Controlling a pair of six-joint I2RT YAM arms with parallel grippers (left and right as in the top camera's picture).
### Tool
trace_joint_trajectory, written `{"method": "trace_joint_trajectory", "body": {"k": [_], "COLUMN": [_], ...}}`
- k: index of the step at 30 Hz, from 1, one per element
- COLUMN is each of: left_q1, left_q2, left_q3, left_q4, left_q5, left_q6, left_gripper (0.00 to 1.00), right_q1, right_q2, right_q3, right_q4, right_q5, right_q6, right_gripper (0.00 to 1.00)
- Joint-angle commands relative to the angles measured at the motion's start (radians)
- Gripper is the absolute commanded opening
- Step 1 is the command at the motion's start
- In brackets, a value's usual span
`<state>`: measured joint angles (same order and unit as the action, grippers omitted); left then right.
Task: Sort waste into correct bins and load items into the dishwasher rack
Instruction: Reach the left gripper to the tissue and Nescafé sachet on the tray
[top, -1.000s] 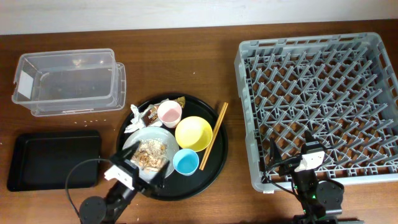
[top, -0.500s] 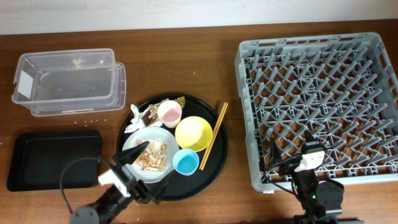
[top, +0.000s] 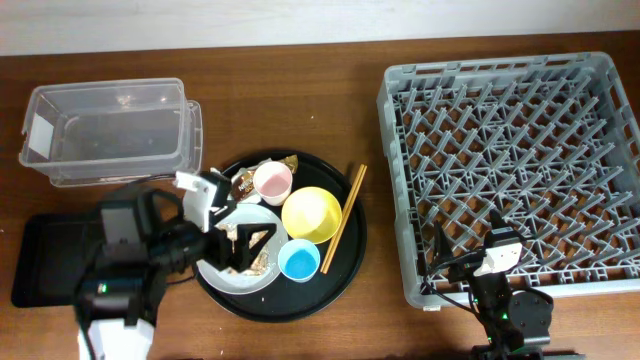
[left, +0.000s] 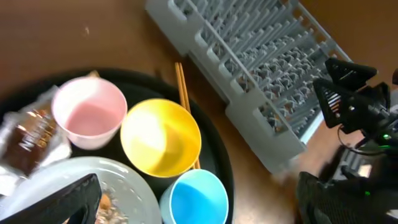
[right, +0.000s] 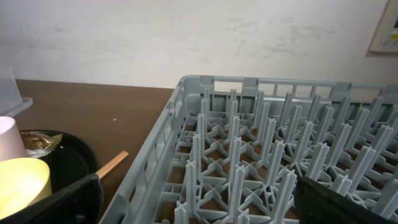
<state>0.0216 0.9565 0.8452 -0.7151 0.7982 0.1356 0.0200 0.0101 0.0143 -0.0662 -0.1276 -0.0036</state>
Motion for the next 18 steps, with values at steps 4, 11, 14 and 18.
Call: {"method": "trace_joint_trajectory", "body": {"k": [4, 11, 14, 18], "left_q1": [0.001, 0.001, 0.001, 0.001], "left_q2": [0.149, 0.228, 0.229, 0.245], "left_q3": [0.141, 0.339, 0.338, 0.338], "left_q4": [-0.162, -0.304, -0.290, -0.193], "left_q5": [-0.395, -0.553, -0.529, -0.543], "left_q6": [-0.200, -0.200, -0.200, -0.199], "left_gripper": [0.99, 0.99, 0.99, 0.99], "right_q1": [-0.007, -0.007, -0.007, -0.007], "right_q2": [-0.007, -0.007, -0.007, -0.007], "right_q3": [-0.009, -0.009, -0.009, -0.009], "right_q4": [-0.001, -0.001, -0.001, -0.001], "right_q5": [0.005, 0.005, 0.005, 0.005], "right_q6": [0.004, 0.004, 0.004, 0.004], "right_gripper": [0.99, 0.99, 0.99, 0.99]}}
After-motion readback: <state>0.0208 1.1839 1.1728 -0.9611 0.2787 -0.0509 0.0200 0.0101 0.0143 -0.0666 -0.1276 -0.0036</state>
